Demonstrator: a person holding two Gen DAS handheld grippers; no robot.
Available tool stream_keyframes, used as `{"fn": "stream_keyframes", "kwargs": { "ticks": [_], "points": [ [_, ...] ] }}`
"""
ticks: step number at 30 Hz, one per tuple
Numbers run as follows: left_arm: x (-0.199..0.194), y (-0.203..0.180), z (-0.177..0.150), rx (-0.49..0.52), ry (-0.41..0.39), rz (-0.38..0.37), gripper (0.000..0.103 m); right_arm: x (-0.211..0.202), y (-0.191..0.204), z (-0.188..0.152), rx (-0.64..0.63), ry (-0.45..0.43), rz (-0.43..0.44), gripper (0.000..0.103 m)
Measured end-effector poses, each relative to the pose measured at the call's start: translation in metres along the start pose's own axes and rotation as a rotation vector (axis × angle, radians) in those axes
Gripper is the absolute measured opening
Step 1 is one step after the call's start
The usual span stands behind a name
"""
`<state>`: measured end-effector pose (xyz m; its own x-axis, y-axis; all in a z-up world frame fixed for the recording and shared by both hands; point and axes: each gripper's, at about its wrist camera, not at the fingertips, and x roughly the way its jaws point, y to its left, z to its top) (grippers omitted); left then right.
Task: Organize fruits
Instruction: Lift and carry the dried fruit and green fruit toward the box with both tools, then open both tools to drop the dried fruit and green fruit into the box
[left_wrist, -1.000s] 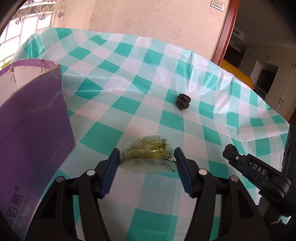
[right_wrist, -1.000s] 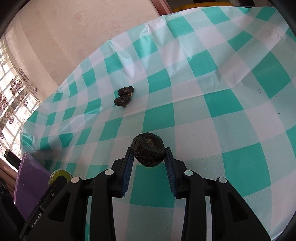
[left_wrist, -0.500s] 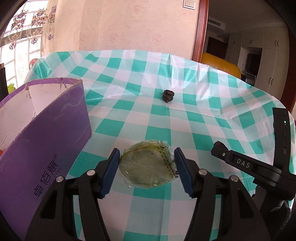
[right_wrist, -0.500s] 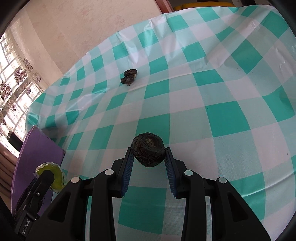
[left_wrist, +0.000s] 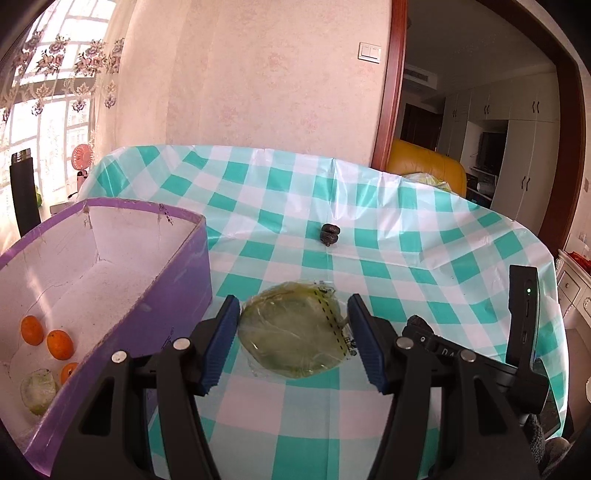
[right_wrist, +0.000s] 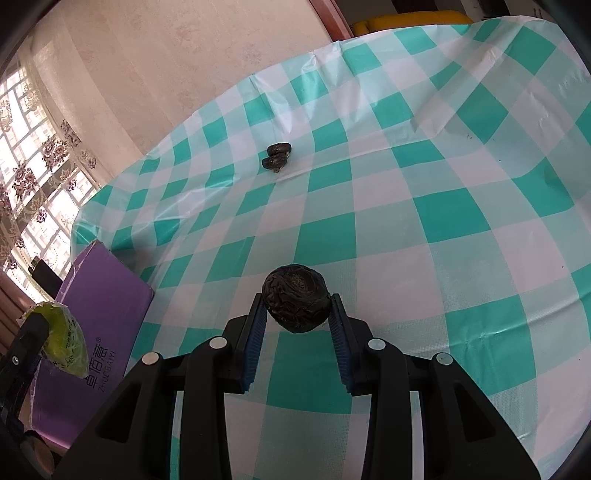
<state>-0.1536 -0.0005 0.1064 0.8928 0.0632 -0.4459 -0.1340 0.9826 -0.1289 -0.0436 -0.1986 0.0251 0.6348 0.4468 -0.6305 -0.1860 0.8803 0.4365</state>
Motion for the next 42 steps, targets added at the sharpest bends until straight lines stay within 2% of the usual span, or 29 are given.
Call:
{"fn": "stream_keyframes", "kwargs": {
  "ticks": [5,10,24,31,38,42],
  "points": [
    [-0.033,0.022,0.017,-0.029,-0.087,0.022,0.060,-0.007,0.023,0.001,-0.024,-0.001,0.059,0.035],
    [-0.060,0.054,0.028,-0.086,-0.139,0.064,0.060,-0.011,0.058,0.000,-0.096,-0.008,0.109,0.035],
    [-0.089,0.134,0.038,-0.184,-0.183,0.206,0.060,-0.026,0.149,-0.010,-0.287,-0.025,0.223,0.035],
    [-0.092,0.171,0.041,-0.232,-0.140,0.268,0.060,-0.035,0.203,-0.016,-0.407,-0.034,0.291,0.035],
    [-0.085,0.202,0.039,-0.214,-0.026,0.355,0.060,-0.028,0.248,-0.025,-0.491,-0.021,0.340,0.035],
    [-0.073,0.221,0.030,-0.207,0.071,0.401,0.060,-0.022,0.276,-0.032,-0.549,-0.012,0.363,0.035]
  ]
}}
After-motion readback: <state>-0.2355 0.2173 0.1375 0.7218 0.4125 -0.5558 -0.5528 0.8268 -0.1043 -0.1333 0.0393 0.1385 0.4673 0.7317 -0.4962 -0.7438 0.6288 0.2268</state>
